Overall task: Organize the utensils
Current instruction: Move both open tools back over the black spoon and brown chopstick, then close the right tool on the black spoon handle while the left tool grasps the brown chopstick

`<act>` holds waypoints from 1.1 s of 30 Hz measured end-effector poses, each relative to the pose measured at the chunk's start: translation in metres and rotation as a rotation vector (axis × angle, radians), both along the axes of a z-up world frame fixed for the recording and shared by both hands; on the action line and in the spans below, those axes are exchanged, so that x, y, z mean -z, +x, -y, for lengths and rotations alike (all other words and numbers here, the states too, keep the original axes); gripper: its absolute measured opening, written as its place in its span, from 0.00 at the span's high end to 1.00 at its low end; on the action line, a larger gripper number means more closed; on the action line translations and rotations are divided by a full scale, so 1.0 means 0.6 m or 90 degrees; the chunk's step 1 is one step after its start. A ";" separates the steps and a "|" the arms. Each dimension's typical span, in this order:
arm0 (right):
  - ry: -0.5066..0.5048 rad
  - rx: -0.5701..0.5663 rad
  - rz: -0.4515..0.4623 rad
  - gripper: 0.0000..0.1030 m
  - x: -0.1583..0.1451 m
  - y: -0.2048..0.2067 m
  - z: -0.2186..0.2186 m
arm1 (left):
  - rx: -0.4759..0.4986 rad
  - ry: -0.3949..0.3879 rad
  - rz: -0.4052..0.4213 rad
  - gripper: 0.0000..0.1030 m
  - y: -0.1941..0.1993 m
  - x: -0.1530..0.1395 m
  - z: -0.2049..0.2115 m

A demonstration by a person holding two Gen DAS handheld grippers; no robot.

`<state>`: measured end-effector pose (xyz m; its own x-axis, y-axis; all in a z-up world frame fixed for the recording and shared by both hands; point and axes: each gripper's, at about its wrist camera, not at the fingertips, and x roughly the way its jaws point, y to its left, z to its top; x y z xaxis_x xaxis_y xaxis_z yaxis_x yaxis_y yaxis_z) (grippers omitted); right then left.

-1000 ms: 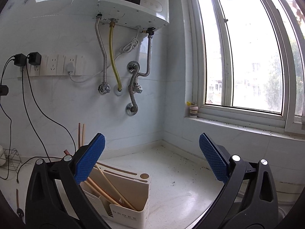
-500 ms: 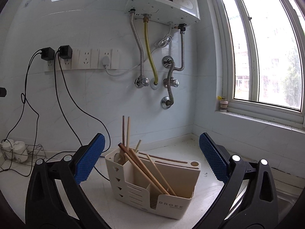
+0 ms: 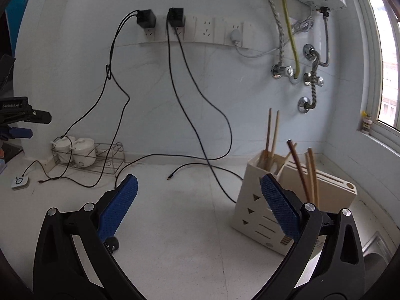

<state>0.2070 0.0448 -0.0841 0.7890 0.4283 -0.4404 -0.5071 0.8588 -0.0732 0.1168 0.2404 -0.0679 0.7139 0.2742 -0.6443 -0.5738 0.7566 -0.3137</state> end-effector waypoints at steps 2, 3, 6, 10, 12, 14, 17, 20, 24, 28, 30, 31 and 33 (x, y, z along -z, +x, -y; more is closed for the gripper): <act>-0.025 -0.044 -0.037 0.08 0.021 -0.002 -0.028 | -0.006 -0.010 -0.002 0.05 -0.009 0.008 0.000; -0.039 -0.062 -0.050 0.09 0.031 -0.004 -0.042 | -0.008 -0.013 -0.004 0.05 -0.013 0.013 0.000; -0.074 -0.112 -0.085 0.13 0.062 -0.015 -0.080 | -0.016 -0.019 -0.011 0.05 -0.023 0.025 0.002; -0.119 -0.169 -0.127 0.24 0.107 -0.025 -0.126 | -0.028 -0.036 -0.022 0.05 -0.038 0.044 0.002; -0.141 -0.186 -0.159 0.33 0.132 -0.026 -0.142 | -0.037 -0.041 -0.028 0.05 -0.045 0.052 0.002; -0.159 -0.194 -0.198 0.38 0.157 -0.021 -0.158 | -0.044 -0.050 -0.031 0.05 -0.053 0.061 0.000; -0.172 -0.184 -0.250 0.40 0.192 -0.014 -0.170 | -0.057 -0.082 -0.029 0.05 -0.063 0.073 -0.003; -0.182 -0.178 -0.275 0.45 0.212 -0.008 -0.180 | -0.059 -0.094 -0.033 0.05 -0.066 0.081 -0.001; -0.190 -0.182 -0.291 0.45 0.226 -0.003 -0.193 | -0.055 -0.090 -0.039 0.05 -0.069 0.086 0.005; -0.201 -0.184 -0.296 0.45 0.232 -0.001 -0.201 | -0.054 -0.090 -0.047 0.05 -0.071 0.094 0.009; -0.203 -0.182 -0.298 0.45 0.233 0.001 -0.201 | -0.055 -0.096 -0.051 0.05 -0.072 0.099 0.009; -0.202 -0.180 -0.297 0.45 0.232 0.002 -0.200 | -0.055 -0.097 -0.053 0.05 -0.072 0.100 0.009; -0.197 -0.175 -0.294 0.45 0.229 0.004 -0.199 | -0.054 -0.096 -0.055 0.05 -0.073 0.102 0.010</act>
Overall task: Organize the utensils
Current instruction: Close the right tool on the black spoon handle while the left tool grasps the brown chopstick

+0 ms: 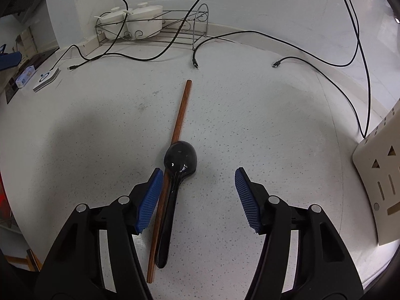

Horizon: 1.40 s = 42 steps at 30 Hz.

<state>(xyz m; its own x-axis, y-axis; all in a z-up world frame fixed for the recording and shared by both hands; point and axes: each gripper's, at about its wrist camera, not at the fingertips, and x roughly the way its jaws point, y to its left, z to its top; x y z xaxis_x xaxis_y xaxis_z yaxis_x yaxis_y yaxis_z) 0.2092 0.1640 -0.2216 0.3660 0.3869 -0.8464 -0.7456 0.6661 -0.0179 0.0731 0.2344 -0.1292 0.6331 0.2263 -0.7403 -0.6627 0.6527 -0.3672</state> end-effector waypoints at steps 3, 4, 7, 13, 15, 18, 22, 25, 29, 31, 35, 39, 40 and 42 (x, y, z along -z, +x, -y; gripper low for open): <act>-0.004 0.005 0.002 0.45 0.000 0.006 0.000 | 0.002 0.000 -0.005 0.05 0.002 0.002 0.002; -0.007 0.006 0.002 0.45 0.003 0.008 -0.001 | 0.004 -0.001 -0.006 0.05 0.002 0.003 0.003; -0.007 0.015 -0.005 0.45 0.007 0.016 0.000 | 0.007 0.003 -0.010 0.05 0.003 0.005 0.007; -0.006 0.021 -0.010 0.45 0.008 0.020 0.004 | 0.006 -0.006 -0.021 0.05 0.005 0.017 0.007; -0.015 0.020 -0.009 0.45 0.012 0.020 0.003 | 0.006 -0.008 -0.023 0.05 0.007 0.019 0.007; -0.020 0.018 -0.007 0.45 0.014 0.021 0.002 | 0.008 -0.010 -0.024 0.05 0.011 0.022 0.008; -0.027 0.014 -0.027 0.53 0.017 0.026 -0.001 | 0.006 -0.014 -0.034 0.05 0.019 0.031 0.010; -0.029 0.005 -0.029 0.56 0.017 0.023 -0.003 | 0.011 -0.016 -0.038 0.05 0.027 0.037 0.015; -0.037 -0.017 -0.039 0.68 0.018 0.021 -0.009 | 0.019 -0.024 -0.046 0.05 0.040 0.051 0.017; -0.030 -0.015 -0.053 0.71 0.016 0.026 -0.007 | 0.020 -0.032 -0.051 0.05 0.046 0.060 0.015; -0.027 -0.006 -0.063 0.90 0.014 0.038 0.002 | 0.017 -0.048 -0.060 0.05 0.058 0.076 0.013; -0.027 -0.001 -0.067 0.91 0.013 0.042 0.017 | 0.023 -0.064 -0.071 0.05 0.076 0.089 0.011; -0.025 0.005 -0.071 0.91 0.012 0.043 0.022 | 0.026 -0.067 -0.077 0.05 0.082 0.093 0.012; -0.020 0.020 -0.075 0.91 0.011 0.047 0.034 | 0.034 -0.066 -0.101 0.05 0.097 0.106 0.019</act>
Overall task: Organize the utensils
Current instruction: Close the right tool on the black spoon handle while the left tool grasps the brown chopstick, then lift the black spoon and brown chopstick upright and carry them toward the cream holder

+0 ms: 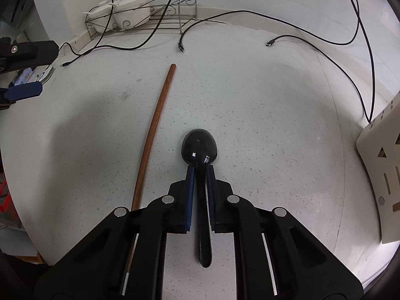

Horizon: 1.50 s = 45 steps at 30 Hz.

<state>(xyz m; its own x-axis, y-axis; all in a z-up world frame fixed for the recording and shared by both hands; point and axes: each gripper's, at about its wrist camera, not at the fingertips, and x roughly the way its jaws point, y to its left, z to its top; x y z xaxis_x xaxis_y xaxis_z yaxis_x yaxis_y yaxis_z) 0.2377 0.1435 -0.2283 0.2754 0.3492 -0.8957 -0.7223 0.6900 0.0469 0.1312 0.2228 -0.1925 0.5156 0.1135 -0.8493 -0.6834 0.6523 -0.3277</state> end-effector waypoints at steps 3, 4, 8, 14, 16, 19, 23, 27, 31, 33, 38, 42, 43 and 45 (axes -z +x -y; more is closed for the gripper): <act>0.014 0.025 0.001 0.91 -0.007 0.007 0.020 | 0.019 -0.006 -0.034 0.05 0.029 0.021 0.007; 0.018 0.031 0.004 0.91 -0.010 0.008 0.027 | 0.029 0.000 -0.043 0.05 0.040 0.027 0.013; 0.023 0.058 0.010 0.91 -0.014 0.016 0.054 | 0.066 0.028 -0.084 0.11 0.086 0.051 0.035; 0.020 0.079 0.021 0.91 -0.015 0.020 0.085 | 0.088 0.055 -0.137 0.14 0.137 0.077 0.058; 0.020 0.084 0.023 0.91 -0.014 0.019 0.093 | 0.089 0.067 -0.156 0.14 0.147 0.085 0.062; 0.020 0.089 0.026 0.91 -0.012 0.021 0.102 | 0.094 0.072 -0.174 0.17 0.159 0.094 0.072; 0.021 0.092 0.027 0.91 -0.010 0.023 0.108 | 0.102 0.099 -0.201 0.20 0.171 0.104 0.081; 0.023 0.093 0.028 0.91 -0.010 0.024 0.110 | 0.101 0.108 -0.205 0.20 0.174 0.106 0.083; 0.028 0.095 0.025 0.91 -0.009 0.027 0.111 | 0.115 0.114 -0.202 0.28 0.172 0.103 0.090; 0.031 0.094 0.024 0.91 -0.009 0.027 0.111 | 0.133 0.130 -0.190 0.39 0.174 0.101 0.099; 0.038 0.091 0.026 0.91 -0.011 0.025 0.116 | 0.168 0.130 -0.196 0.86 0.181 0.091 0.106; 0.047 0.092 0.027 0.91 -0.016 0.025 0.119 | 0.162 0.080 -0.185 0.94 0.170 0.088 0.083; 0.049 0.092 0.028 0.91 -0.017 0.025 0.120 | 0.160 0.072 -0.183 0.94 0.166 0.088 0.082; 0.052 0.093 0.029 0.91 -0.019 0.025 0.122 | 0.162 0.066 -0.185 0.94 0.161 0.088 0.081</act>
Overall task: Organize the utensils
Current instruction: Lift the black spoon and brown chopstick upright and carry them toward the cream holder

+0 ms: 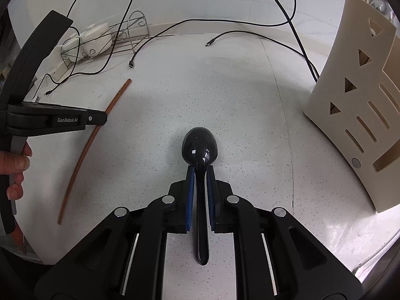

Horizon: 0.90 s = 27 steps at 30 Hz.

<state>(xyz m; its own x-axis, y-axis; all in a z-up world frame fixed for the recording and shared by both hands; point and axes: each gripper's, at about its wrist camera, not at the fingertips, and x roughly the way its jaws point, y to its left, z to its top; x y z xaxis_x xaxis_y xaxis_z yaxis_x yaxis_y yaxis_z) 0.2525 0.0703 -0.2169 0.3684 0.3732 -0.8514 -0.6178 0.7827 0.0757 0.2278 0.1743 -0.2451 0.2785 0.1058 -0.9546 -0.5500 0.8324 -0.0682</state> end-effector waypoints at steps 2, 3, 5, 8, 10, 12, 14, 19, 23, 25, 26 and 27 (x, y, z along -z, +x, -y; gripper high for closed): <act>0.001 0.002 0.000 0.91 -0.001 0.001 0.001 | -0.001 -0.008 0.002 0.94 -0.006 -0.001 0.001; 0.001 0.003 0.001 0.91 -0.001 0.001 0.000 | -0.001 -0.012 0.004 0.94 -0.007 -0.001 0.001; 0.002 0.003 0.002 0.91 -0.001 0.002 -0.001 | 0.001 -0.012 0.005 0.94 -0.011 -0.002 0.001; 0.002 0.002 0.005 0.91 -0.002 0.002 -0.002 | 0.012 -0.008 0.009 0.94 -0.017 -0.007 0.004; 0.002 0.004 0.004 0.91 -0.001 0.002 -0.003 | 0.016 -0.005 0.014 0.94 -0.020 -0.013 0.006; 0.007 0.009 0.009 0.91 -0.004 0.001 -0.001 | 0.022 0.000 0.020 0.94 -0.023 -0.020 0.009; 0.012 0.011 0.019 0.91 -0.010 -0.001 0.001 | 0.028 0.003 0.025 0.94 -0.018 -0.025 0.008; 0.015 0.009 0.037 0.91 -0.023 -0.004 -0.001 | 0.036 0.000 0.048 0.94 -0.019 -0.045 0.009; 0.019 0.012 0.054 0.91 -0.037 -0.006 -0.002 | 0.045 0.009 0.072 0.94 -0.018 -0.068 0.013; 0.023 0.014 0.063 0.91 -0.046 -0.007 -0.001 | 0.049 0.015 0.084 0.94 -0.016 -0.080 0.013; 0.024 0.015 0.070 0.91 -0.051 -0.008 0.000 | 0.052 0.017 0.091 0.94 -0.015 -0.087 0.015; 0.025 0.015 0.079 0.91 -0.057 -0.008 0.000 | 0.055 0.018 0.099 0.94 -0.014 -0.095 0.017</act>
